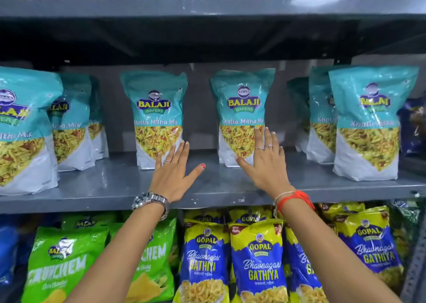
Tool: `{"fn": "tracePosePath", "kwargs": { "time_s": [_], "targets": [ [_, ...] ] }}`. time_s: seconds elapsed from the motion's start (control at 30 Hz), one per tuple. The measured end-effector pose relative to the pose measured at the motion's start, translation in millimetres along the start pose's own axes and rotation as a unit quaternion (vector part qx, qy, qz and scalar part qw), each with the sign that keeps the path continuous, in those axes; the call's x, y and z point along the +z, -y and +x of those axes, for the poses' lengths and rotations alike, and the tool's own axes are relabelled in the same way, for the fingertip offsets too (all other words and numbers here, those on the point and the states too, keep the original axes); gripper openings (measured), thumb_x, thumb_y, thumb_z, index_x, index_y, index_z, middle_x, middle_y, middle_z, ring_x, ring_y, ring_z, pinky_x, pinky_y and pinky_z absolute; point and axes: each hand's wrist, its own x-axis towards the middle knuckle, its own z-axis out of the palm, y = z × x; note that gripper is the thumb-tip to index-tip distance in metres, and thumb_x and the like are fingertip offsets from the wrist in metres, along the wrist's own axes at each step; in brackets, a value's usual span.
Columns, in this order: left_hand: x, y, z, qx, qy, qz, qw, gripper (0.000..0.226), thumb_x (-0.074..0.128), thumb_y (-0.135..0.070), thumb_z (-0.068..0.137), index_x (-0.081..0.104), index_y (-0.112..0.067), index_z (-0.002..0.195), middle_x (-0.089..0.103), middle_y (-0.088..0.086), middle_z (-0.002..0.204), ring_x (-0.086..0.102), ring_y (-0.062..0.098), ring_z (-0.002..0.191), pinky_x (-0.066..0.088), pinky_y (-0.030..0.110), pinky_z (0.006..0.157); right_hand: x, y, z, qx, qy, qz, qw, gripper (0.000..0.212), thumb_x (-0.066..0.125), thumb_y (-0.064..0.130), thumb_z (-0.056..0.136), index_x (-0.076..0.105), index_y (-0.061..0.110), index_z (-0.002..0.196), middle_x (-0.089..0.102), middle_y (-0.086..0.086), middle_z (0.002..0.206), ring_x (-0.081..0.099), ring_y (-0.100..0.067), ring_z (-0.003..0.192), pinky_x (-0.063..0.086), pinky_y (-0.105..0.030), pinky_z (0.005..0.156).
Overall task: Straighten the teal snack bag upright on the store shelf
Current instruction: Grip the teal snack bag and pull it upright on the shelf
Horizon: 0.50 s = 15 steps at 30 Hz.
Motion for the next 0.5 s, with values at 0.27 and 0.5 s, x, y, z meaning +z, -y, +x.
{"fn": "tracePosePath", "kwargs": {
  "time_s": [0.27,0.5],
  "targets": [
    [4,13,-17,-0.017,0.106,0.021,0.994,0.069,0.031,-0.064,0.085,0.033,-0.024,0.141,0.033,-0.003,0.151,0.031,0.019,0.137,0.031,0.037,0.106,34,10,33,0.129,0.035,0.117,0.984,0.109,0.07,0.051,0.076,0.005,0.007,0.152,0.023,-0.019,0.155,0.023,-0.04,0.14,0.033,-0.052,0.108],
    [5,13,-20,-0.001,0.076,0.047,0.996,0.063,0.027,-0.063,0.087,0.04,-0.027,0.137,0.038,-0.005,0.148,0.033,0.017,0.136,0.034,0.036,0.103,43,28,66,0.267,-0.039,0.216,0.938,0.134,0.083,0.053,0.06,-0.001,0.006,0.152,0.031,-0.019,0.148,0.032,-0.041,0.136,0.037,-0.053,0.105]
  ]
}}
